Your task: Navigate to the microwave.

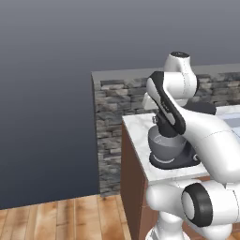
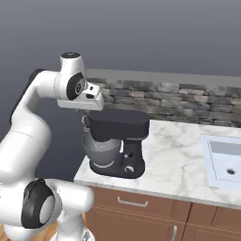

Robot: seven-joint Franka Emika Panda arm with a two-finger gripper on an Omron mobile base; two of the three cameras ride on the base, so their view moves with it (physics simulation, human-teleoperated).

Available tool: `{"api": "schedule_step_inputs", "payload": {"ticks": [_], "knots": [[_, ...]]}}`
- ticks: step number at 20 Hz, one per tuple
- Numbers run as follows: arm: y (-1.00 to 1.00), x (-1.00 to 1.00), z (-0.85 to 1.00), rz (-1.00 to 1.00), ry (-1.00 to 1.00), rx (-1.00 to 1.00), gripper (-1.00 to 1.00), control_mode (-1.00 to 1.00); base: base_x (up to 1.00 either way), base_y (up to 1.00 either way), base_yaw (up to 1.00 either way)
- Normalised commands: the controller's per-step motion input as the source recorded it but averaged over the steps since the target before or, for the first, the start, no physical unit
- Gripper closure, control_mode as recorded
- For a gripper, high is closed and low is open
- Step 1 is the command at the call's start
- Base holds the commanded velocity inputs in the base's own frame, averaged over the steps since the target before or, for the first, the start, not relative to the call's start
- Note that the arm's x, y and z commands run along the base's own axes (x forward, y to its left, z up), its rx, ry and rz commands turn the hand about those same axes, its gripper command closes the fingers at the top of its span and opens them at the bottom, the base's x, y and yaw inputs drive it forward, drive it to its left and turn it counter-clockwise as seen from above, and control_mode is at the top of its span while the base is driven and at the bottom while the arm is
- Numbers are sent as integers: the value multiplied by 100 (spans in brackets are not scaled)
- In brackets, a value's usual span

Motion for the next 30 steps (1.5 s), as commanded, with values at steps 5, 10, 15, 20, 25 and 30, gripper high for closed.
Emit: {"api": "schedule_step_inputs", "payload": {"ticks": [5,10,15,20,25,30], "knots": [[0,0,0,0,0,0,-100,100,-2,0,0],[0,0,0,0,0,0,-100,100,-51,0,-2],[0,0,0,0,0,0,-100,100,-24,0,-1],[0,0,0,0,0,0,-100,100,2,0,-2],[0,0,0,0,0,0,-100,100,-33,-19,-37],[0,0,0,0,0,0,-100,100,-12,-26,-59]]}}
